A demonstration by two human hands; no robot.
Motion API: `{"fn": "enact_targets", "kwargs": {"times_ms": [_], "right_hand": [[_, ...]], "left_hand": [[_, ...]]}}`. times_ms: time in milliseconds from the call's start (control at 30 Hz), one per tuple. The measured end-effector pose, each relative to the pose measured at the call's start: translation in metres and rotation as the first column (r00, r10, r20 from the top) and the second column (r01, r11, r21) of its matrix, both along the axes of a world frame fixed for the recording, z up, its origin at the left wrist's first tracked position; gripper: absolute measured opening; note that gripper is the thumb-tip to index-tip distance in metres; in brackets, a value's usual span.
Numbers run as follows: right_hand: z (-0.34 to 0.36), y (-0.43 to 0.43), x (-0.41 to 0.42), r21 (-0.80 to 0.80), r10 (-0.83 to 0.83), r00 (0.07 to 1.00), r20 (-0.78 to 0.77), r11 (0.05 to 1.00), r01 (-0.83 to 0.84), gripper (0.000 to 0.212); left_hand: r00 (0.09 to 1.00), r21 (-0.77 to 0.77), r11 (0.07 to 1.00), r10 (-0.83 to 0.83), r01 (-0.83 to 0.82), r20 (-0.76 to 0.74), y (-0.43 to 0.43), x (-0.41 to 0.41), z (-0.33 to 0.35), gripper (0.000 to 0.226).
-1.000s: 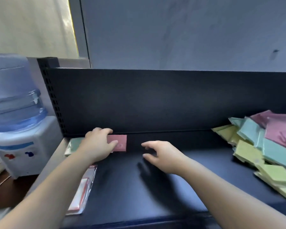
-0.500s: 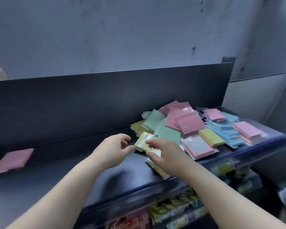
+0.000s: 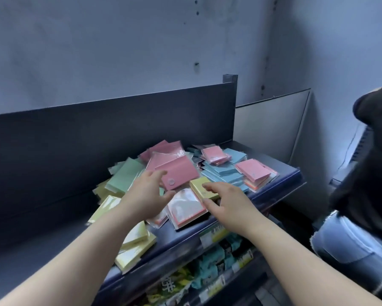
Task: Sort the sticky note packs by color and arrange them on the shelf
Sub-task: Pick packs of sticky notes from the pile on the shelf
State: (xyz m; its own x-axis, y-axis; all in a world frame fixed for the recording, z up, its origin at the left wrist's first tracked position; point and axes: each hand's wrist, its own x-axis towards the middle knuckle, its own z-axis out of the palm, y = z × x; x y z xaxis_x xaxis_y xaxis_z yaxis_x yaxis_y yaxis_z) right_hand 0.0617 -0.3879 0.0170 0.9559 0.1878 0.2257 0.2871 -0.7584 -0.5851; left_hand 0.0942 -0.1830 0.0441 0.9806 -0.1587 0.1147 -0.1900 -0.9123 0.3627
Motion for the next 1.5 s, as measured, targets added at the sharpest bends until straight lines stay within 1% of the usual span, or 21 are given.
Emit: {"fn": "enact_targets", "kwargs": {"times_ms": [100,167,233,300,367,433,500,567,667,700,800,867,933,1000,1067,1167,1233,1300,1367,1400,1500], "right_hand": [[-0.001,-0.014,0.017,-0.022,-0.049,0.999,-0.012,0.999,0.049,0.045],[0.0,-0.024,0.03,-0.049,-0.089,0.996,-0.013,0.995,0.088,0.045],[0.002,-0.034,0.044,-0.084,-0.124,0.992,-0.02,0.989,0.122,0.044],[0.006,-0.044,0.058,-0.112,-0.161,0.987,-0.028,0.981,0.157,0.044],[0.008,-0.052,0.074,-0.12,-0.195,0.981,-0.02,0.974,0.192,0.044],[0.007,-0.06,0.09,-0.129,-0.237,0.972,-0.006,0.964,0.234,0.044],[0.005,-0.068,0.104,-0.124,-0.294,0.956,-0.012,0.949,0.291,0.044],[0.004,-0.076,0.119,-0.131,-0.338,0.941,-0.023,0.934,0.332,0.047],[0.004,-0.09,0.14,-0.181,-0.368,0.927,-0.075,0.919,0.35,0.062],[0.004,-0.097,0.148,-0.202,-0.364,0.925,-0.112,0.919,0.337,0.069],[0.003,-0.109,0.167,-0.24,-0.342,0.913,-0.222,0.927,0.288,0.09],[0.004,-0.115,0.178,-0.201,-0.286,0.911,-0.298,0.951,0.234,0.095],[0.004,-0.117,0.186,-0.157,-0.231,0.902,-0.364,0.97,0.185,0.088],[0.004,-0.115,0.193,-0.167,-0.204,0.903,-0.378,0.974,0.151,0.071],[0.003,-0.112,0.198,-0.22,-0.208,0.916,-0.344,0.966,0.137,0.059],[0.002,-0.112,0.2,-0.316,-0.227,0.938,-0.261,0.939,0.139,0.045],[0.001,-0.113,0.196,-0.371,-0.232,0.957,-0.177,0.916,0.153,0.043],[-0.001,-0.113,0.192,-0.412,-0.217,0.976,-0.027,0.892,0.187,0.046],[0.0,-0.111,0.189,-0.463,-0.186,0.972,0.145,0.856,0.232,0.045],[0.002,-0.111,0.187,-0.483,-0.172,0.964,0.203,0.839,0.251,0.045],[0.006,-0.112,0.184,-0.468,-0.18,0.94,0.289,0.83,0.303,0.041]], "left_hand": [[0.999,0.105,0.994,0.032,-0.031,-0.007,-0.007,0.033,0.0,0.073],[0.999,0.202,0.979,0.042,-0.035,-0.032,-0.008,0.056,0.001,0.073],[0.997,0.289,0.957,0.034,-0.014,-0.065,-0.007,0.078,0.002,0.068],[0.996,0.336,0.942,0.025,0.005,-0.084,-0.008,0.094,0.003,0.064],[0.999,0.377,0.926,0.013,0.005,-0.046,-0.01,0.107,0.004,0.052],[1.0,0.383,0.924,-0.01,0.01,0.0,-0.011,0.117,0.002,0.04],[0.999,0.309,0.951,-0.037,0.028,0.024,-0.012,0.124,0.001,0.031],[0.998,0.184,0.982,-0.043,0.034,0.043,-0.012,0.129,0.004,0.022],[0.999,-0.029,0.999,-0.026,0.026,0.032,-0.014,0.13,0.014,0.005],[1.0,-0.114,0.993,-0.011,0.013,0.018,-0.016,0.129,0.017,0.003],[0.999,-0.324,0.945,0.041,-0.047,-0.023,-0.013,0.123,0.02,0.014],[0.993,-0.436,0.892,0.102,-0.114,-0.051,-0.014,0.119,0.019,0.012],[0.985,-0.534,0.827,0.154,-0.175,-0.084,-0.017,0.113,0.018,0.008],[0.974,-0.612,0.76,0.202,-0.221,-0.101,-0.019,0.108,0.018,0.005],[0.962,-0.685,0.681,0.241,-0.259,-0.124,-0.021,0.1,0.017,0.004],[0.947,-0.774,0.556,0.269,-0.303,-0.178,-0.029,0.087,0.015,0.009],[0.937,-0.814,0.488,0.297,-0.314,-0.183,-0.034,0.076,0.011,0.012],[0.917,-0.844,0.419,0.351,-0.334,-0.188,-0.036,0.064,0.006,0.013],[0.893,-0.869,0.342,0.398,-0.356,-0.209,-0.037,0.052,0.001,0.014],[0.881,-0.881,0.302,0.418,-0.365,-0.222,-0.038,0.046,-0.001,0.015],[0.854,-0.891,0.24,0.457,-0.386,-0.247,-0.038,0.027,-0.005,0.015]]}}
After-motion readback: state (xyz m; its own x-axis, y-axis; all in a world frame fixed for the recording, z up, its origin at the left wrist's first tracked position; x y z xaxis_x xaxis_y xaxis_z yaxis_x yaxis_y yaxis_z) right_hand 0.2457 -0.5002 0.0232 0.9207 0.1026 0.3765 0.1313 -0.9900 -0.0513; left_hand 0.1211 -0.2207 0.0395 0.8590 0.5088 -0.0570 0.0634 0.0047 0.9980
